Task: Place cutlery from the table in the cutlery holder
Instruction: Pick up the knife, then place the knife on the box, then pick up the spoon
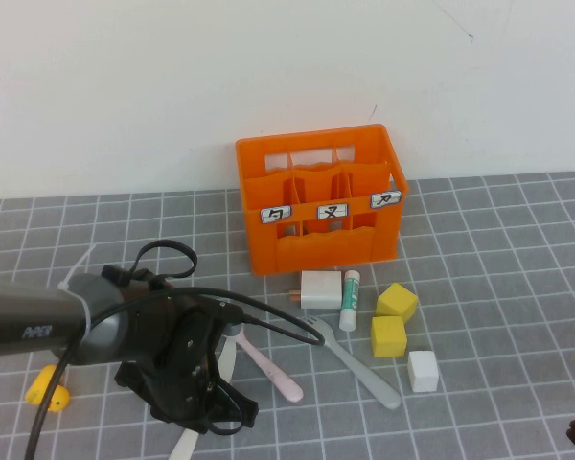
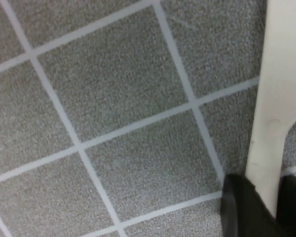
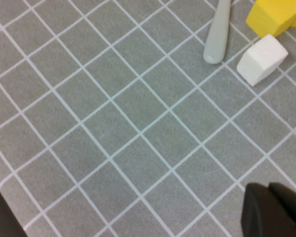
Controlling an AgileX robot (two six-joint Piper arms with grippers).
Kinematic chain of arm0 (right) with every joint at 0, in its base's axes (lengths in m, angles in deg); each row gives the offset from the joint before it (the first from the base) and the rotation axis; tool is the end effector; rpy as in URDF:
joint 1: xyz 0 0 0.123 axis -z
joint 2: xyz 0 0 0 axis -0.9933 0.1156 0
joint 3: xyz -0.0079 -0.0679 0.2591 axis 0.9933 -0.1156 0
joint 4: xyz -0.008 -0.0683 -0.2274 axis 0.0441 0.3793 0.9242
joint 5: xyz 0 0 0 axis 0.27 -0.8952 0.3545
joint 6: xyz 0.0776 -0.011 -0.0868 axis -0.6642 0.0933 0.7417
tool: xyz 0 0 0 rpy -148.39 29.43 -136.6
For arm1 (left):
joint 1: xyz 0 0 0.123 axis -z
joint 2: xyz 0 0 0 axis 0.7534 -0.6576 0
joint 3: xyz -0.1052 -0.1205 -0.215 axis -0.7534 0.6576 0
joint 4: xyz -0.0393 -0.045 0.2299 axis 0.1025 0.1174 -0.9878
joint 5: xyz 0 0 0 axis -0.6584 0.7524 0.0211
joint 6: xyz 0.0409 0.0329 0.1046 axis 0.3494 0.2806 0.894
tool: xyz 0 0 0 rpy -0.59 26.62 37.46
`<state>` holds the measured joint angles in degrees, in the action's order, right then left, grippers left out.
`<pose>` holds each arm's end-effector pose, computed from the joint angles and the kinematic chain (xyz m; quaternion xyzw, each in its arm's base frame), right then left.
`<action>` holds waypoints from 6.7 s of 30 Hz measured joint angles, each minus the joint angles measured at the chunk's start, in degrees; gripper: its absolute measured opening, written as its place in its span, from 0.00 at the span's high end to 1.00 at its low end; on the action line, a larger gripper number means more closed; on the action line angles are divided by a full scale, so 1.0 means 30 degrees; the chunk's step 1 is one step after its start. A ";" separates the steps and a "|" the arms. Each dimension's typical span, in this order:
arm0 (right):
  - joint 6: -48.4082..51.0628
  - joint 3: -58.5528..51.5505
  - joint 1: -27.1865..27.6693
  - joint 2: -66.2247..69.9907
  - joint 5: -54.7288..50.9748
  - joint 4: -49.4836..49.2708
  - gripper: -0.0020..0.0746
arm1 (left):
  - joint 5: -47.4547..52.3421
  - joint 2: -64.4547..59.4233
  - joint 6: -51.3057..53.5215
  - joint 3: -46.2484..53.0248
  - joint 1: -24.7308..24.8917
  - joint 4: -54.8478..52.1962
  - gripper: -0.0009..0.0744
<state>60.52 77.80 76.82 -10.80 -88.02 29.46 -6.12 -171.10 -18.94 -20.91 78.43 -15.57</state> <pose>0.1584 0.0673 0.1995 -0.4292 0.8392 0.1192 0.3120 0.2739 -0.1462 0.0753 0.1145 0.9893 -0.0020 0.0902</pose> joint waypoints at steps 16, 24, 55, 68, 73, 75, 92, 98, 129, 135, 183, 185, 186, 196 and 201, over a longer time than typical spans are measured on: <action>0.0000 0.0000 0.0000 0.0000 0.0032 0.0042 0.98 | -0.0748 0.0230 -0.0979 -0.0006 0.0000 -0.0891 0.84; 0.0000 -0.0006 0.0000 0.0000 0.0032 0.0042 0.98 | -0.0976 0.2893 -0.2576 0.0028 0.0000 -0.2426 0.84; 0.0000 -0.0006 0.0000 0.0000 0.0151 -0.0602 0.98 | -2.4505 0.5947 -0.0350 0.0210 -0.0036 0.1368 0.84; 0.0000 -0.0006 0.0000 0.0000 -0.0282 -0.0602 0.98 | -3.0713 0.2632 0.1548 0.0210 -0.0077 0.2099 0.84; 0.0000 -0.0006 0.0000 0.0000 -0.0665 -0.0602 0.98 | -2.9648 0.1763 0.1416 -0.0577 -0.0077 0.2091 0.84; 0.0000 -0.0006 0.0000 0.0000 -0.0798 -0.0602 0.98 | -2.8525 0.1457 0.1152 -0.1366 -0.0077 0.1838 0.84; 0.0000 -0.0006 0.0000 0.0000 -0.1059 -0.0602 0.98 | -2.6710 -0.2907 0.0289 -0.6408 -0.0077 -0.1321 0.84; 0.0000 -0.0006 0.0000 0.0000 -0.1714 -0.0602 0.98 | -2.6663 -0.4008 0.0081 -0.7601 -0.0077 -0.1482 0.84; 0.0000 -0.0006 0.0000 0.0000 -0.3092 -0.0602 0.98 | -2.5627 -0.5777 0.3529 -0.9277 -0.0077 -0.2886 0.59; 0.0524 -0.0006 0.0000 0.0000 -0.3006 -0.0602 0.98 | -1.9110 -0.2050 0.3523 -0.9277 -0.0077 -0.3408 0.86; 0.1519 -0.0006 0.0000 0.0000 -0.2565 -0.0602 0.98 | 0.1501 -0.3199 0.4511 -0.7005 0.0524 0.9531 0.99; 0.1519 -0.0006 0.0000 0.0000 -0.2565 -0.0602 0.98 | 0.1458 -0.3233 0.4511 -0.7005 0.0524 0.9533 0.99; 0.1519 -0.0006 0.0000 0.0000 -0.2565 -0.0602 0.98 | 0.1425 -0.3233 0.4445 -0.7005 0.0524 0.9454 0.99; 0.1519 -0.0006 0.0000 0.0000 -0.2565 -0.0609 0.98 | 0.4248 -0.3248 0.1903 -0.7005 0.0524 0.4330 0.99; 0.1519 -0.0006 0.0000 0.0000 -0.2565 -0.0609 0.98 | 0.4057 -0.1932 0.1082 -0.6705 0.0524 0.3526 0.99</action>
<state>65.08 77.78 76.82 -10.80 -95.71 27.63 6.05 -176.89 -15.70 -41.02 80.01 -4.99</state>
